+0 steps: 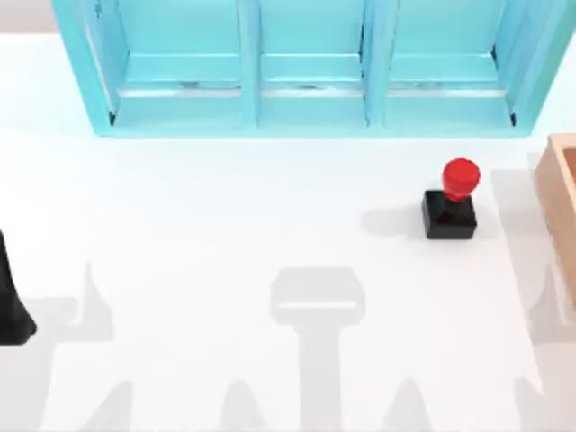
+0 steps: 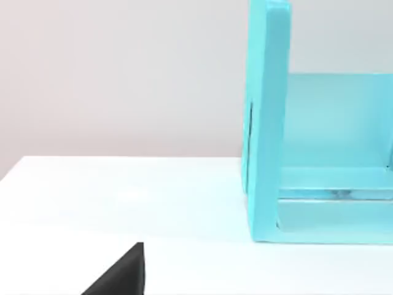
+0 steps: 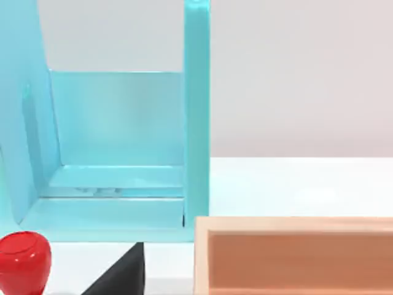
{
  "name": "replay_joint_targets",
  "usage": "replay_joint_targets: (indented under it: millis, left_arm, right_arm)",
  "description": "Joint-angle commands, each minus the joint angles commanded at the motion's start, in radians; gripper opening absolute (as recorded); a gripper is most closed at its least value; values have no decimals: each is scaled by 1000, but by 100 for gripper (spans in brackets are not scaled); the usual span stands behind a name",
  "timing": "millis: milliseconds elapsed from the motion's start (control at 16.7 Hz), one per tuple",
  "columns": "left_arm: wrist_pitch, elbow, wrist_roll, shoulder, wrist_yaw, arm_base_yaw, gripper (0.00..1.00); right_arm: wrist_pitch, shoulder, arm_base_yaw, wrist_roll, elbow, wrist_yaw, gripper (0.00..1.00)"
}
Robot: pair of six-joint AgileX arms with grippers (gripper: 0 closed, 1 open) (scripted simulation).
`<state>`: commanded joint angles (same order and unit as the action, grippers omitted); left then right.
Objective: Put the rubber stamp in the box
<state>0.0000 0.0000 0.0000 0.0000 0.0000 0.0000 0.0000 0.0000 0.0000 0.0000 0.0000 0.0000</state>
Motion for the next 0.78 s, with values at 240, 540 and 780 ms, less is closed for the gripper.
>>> replay_joint_targets:
  millis: [240, 540, 780]
  left_arm:
    - [0, 0, 0, 0, 0, 0, 100]
    - [0, 0, 0, 0, 0, 0, 100]
    - [0, 0, 0, 0, 0, 0, 100]
  right_arm:
    - [-24, 29, -2, 4, 26, 0, 100]
    - [-208, 263, -11, 36, 253, 4, 100]
    - [-427, 555, 4, 85, 578, 4, 100]
